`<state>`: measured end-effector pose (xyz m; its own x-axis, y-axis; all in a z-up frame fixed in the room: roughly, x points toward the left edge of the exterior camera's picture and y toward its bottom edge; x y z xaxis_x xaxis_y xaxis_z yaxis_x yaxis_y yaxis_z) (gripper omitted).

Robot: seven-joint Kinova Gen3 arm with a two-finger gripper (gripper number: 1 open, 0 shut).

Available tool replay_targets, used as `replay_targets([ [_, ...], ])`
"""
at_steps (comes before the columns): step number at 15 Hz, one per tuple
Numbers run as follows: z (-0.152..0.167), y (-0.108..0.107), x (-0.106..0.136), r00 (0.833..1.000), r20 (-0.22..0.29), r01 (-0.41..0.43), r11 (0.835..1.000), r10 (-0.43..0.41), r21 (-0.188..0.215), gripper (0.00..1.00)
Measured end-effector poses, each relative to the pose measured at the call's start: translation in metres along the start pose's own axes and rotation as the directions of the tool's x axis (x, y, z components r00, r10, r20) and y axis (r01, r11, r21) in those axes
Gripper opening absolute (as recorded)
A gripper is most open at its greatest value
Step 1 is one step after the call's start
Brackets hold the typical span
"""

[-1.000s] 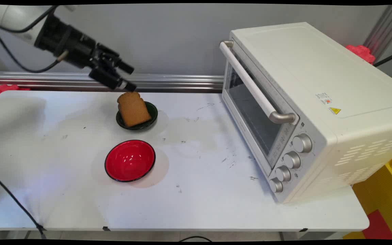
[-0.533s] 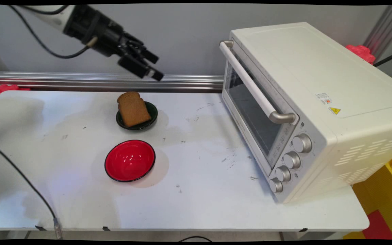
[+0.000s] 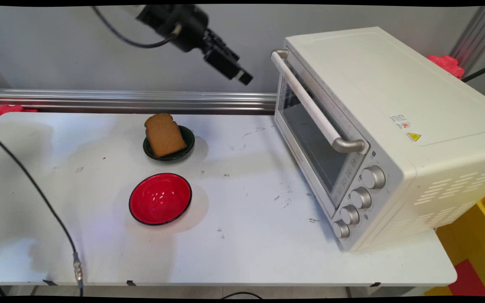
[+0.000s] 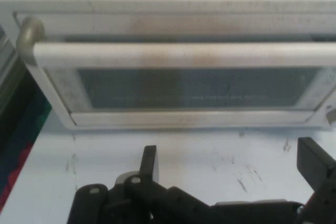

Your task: Open the oven

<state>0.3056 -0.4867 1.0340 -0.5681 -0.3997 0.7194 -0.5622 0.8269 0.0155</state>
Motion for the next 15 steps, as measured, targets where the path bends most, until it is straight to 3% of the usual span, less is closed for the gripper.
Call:
replay_targets([
  [6, 0.023, 0.003, 0.059, 0.999, 0.032, -0.03, 0.999, 0.029, 0.023, 1.0],
  [11, 0.032, 0.005, 0.085, 0.997, 0.058, -0.053, 0.998, 0.052, 0.02, 1.0],
  [12, 0.034, 0.005, 0.088, 0.996, 0.062, -0.057, 0.998, 0.056, 0.016, 0.0],
  [15, 0.038, 0.005, 0.097, 0.995, 0.072, -0.066, 0.998, 0.065, 0.005, 0.0],
])
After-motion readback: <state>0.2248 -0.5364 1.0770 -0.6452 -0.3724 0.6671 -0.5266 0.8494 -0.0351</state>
